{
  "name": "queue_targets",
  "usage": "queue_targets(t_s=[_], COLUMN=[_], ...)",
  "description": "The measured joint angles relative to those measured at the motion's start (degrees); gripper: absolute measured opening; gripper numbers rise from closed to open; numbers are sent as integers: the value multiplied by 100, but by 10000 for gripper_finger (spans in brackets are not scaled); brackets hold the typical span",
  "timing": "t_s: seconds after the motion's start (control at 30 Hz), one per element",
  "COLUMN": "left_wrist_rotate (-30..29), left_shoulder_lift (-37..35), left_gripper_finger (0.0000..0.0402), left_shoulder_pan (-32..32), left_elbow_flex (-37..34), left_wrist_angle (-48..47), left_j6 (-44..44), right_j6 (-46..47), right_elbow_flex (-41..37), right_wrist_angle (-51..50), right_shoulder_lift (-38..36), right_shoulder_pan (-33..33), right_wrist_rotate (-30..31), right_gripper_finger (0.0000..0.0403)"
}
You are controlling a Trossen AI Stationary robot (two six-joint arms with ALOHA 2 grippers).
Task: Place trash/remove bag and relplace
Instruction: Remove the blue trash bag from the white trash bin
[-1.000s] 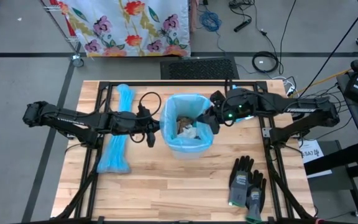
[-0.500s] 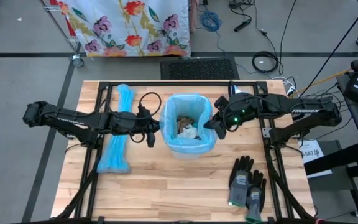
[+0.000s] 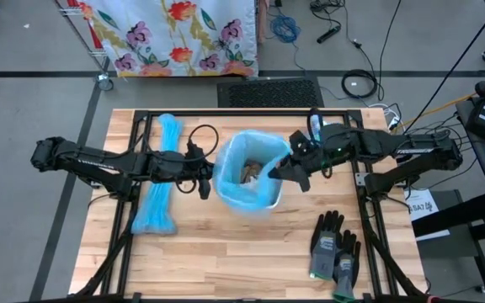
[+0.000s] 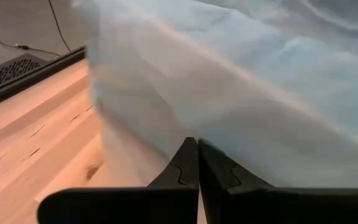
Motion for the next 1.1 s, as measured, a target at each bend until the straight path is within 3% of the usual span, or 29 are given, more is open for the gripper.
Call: queue_targets(t_s=[0.33,0.5,0.63,0.83,1.1], left_wrist_rotate=[-52,-57,-58,-82,-614], left_shoulder_lift=[0,0,0,0,0], left_gripper_finger=[0,0,0,0,0], left_shoulder_pan=[4,4,4,4,4], left_elbow_flex=[-1,-2,-4,-4,-7], left_wrist_angle=[16,37,37,32,-82], left_j6=[-13,-68,-157,-146,-109], right_j6=[-778,-791,-1166,-1955,-1986], right_elbow_flex=[0,0,0,0,0], right_wrist_angle=[512,-609,-1180,375,2022], right_shoulder_lift=[0,-87,-142,-109,-81], right_shoulder_pan=[-450,-755,-975,-1284,-1378], right_wrist_rotate=[939,796,1243,1166,-162], right_gripper_finger=[0,0,0,0,0])
